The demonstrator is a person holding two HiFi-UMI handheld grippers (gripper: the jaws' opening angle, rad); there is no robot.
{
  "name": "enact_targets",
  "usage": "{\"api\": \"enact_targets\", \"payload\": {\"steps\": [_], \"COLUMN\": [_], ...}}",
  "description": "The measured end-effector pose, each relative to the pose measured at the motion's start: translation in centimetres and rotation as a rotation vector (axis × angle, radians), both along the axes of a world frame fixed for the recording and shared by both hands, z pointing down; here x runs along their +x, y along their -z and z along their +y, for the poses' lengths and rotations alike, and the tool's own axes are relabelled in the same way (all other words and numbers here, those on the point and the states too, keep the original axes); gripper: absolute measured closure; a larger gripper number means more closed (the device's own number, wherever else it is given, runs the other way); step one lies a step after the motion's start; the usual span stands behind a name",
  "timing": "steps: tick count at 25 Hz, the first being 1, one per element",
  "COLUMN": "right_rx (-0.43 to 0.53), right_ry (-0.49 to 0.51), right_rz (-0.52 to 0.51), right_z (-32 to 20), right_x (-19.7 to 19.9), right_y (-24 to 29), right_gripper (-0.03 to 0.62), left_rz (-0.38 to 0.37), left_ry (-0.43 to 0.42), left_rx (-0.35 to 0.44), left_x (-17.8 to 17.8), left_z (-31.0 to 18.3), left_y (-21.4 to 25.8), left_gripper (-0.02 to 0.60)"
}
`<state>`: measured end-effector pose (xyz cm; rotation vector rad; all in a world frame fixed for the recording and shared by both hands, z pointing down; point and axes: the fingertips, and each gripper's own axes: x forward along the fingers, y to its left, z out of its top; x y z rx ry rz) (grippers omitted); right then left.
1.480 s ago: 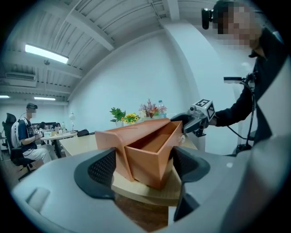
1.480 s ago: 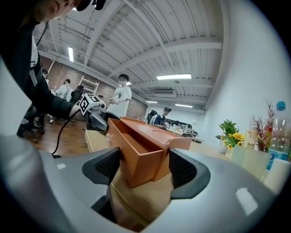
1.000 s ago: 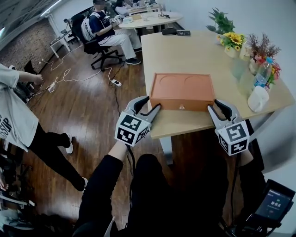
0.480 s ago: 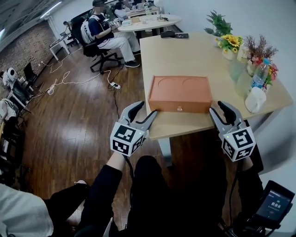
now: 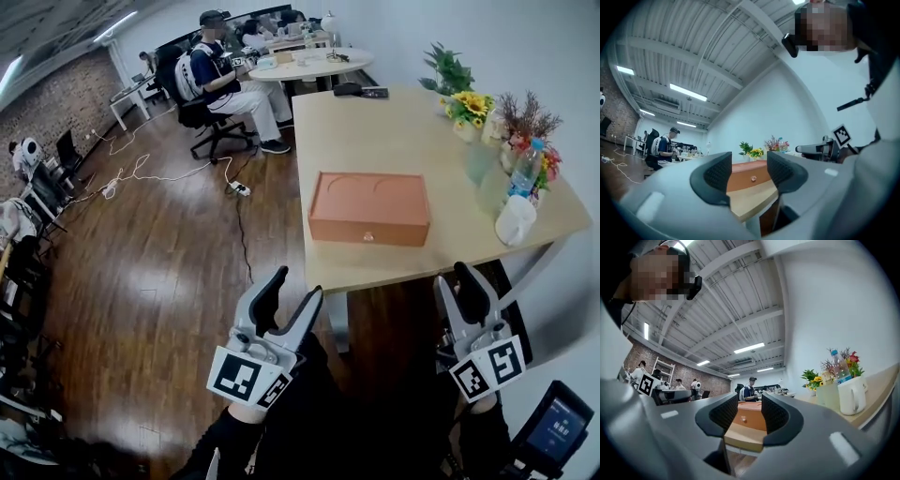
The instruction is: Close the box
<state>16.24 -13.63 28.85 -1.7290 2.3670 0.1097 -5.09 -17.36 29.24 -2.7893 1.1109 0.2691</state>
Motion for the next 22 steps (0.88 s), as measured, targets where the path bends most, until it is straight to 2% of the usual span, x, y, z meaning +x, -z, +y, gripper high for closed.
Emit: {"api": "enact_targets", "payload": {"steps": [3, 6, 10, 16, 22], "right_rx": [-0.022, -0.052, -0.04, -0.036, -0.03], "right_ry": [0.009, 0.02, 0.043, 0.096, 0.088], "right_rz": [-0.021, -0.031, 0.02, 0.059, 0.069], "right_z": [1.1, 1.9, 3.0, 3.5, 3.2], "right_x": [-1.5, -2.9, -5.2, -8.3, -8.6], "right_y": [-1.6, -3.0, -3.3, -3.6, -3.8], "right_gripper": [0.448, 0.448, 0.448, 0.45, 0.462], "left_rz": [0.013, 0.015, 0.019, -0.026, -0.026], "left_ry": [0.032, 0.041, 0.011, -0.088, -0.088], "left_rx": [-0.008, -0.052, -0.104, -0.115, -0.077], "left_x": [-0.5, -0.6, 0.8, 4.2, 4.5], "left_z": [1.3, 2.1, 3.9, 6.5, 6.5], "left_y": [-0.9, -2.2, -3.8, -5.8, -5.2], "left_gripper": [0.362, 0.363, 0.363, 0.364, 0.364]}}
